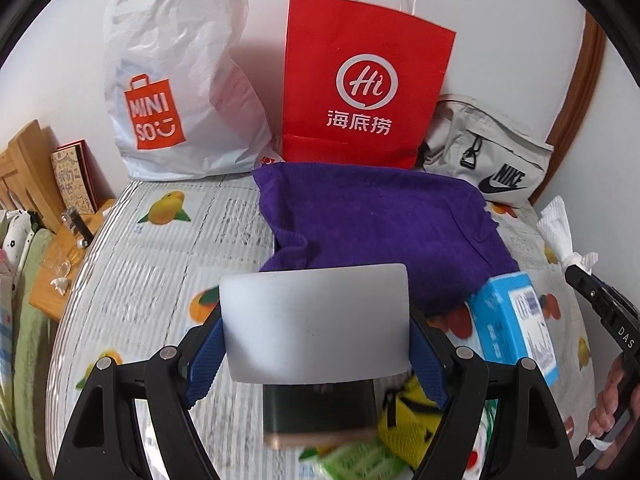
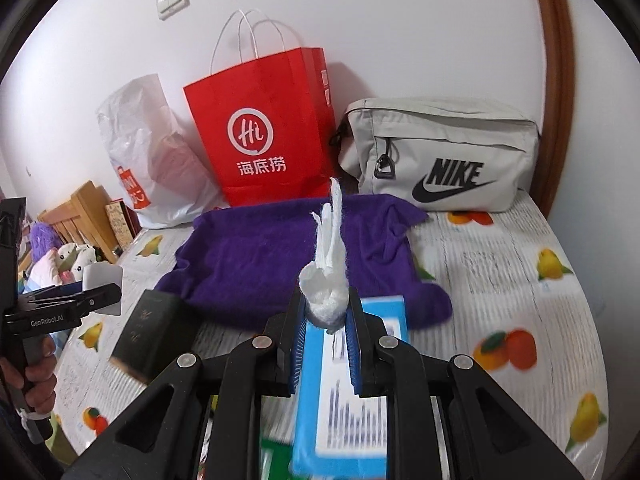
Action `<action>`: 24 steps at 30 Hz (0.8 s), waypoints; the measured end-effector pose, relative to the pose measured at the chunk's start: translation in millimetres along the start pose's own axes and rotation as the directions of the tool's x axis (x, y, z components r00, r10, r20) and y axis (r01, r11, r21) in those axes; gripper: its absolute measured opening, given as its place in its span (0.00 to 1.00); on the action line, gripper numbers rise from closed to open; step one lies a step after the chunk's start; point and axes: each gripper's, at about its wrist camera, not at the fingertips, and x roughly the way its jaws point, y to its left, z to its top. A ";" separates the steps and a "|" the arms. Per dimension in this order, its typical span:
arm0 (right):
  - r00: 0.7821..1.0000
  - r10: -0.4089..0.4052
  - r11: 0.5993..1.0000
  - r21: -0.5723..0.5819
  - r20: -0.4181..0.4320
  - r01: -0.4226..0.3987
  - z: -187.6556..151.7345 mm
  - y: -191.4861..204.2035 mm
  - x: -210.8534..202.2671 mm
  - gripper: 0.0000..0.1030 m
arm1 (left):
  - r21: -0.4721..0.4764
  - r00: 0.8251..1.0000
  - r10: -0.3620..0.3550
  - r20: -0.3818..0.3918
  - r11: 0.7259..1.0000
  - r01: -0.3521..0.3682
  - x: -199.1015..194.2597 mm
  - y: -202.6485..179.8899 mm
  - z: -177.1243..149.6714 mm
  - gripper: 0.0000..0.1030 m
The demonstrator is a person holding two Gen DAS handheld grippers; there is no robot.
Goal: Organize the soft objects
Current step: 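Carry the sponge in the left tool while the right tool carries the tissue over the purple towel, then open the left tool dropping the sponge while the right tool releases the tissue onto the towel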
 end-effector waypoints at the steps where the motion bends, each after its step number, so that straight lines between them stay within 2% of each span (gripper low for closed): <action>1: 1.000 0.004 1.000 0.000 -0.006 -0.004 3.8 -1.0 6.5 0.18 | 0.002 1.000 0.000 -0.003 1.000 0.000 5.0 -0.3 4.0 0.78; 12: 0.996 0.022 1.000 -0.008 -0.083 -0.023 36.0 -20.4 76.2 0.18 | 0.025 0.998 -0.011 -0.062 1.000 0.013 73.9 -11.5 49.9 0.78; 17: 0.990 0.000 1.000 -0.016 -0.139 -0.002 42.6 -31.6 106.0 0.18 | 0.026 0.996 -0.002 -0.085 1.000 0.004 103.0 -13.6 68.0 0.78; 24: 0.982 0.010 0.999 -0.049 -0.186 -0.019 49.3 -38.9 137.3 0.18 | 0.018 0.992 0.017 -0.124 1.000 -0.015 137.8 -14.6 90.3 0.78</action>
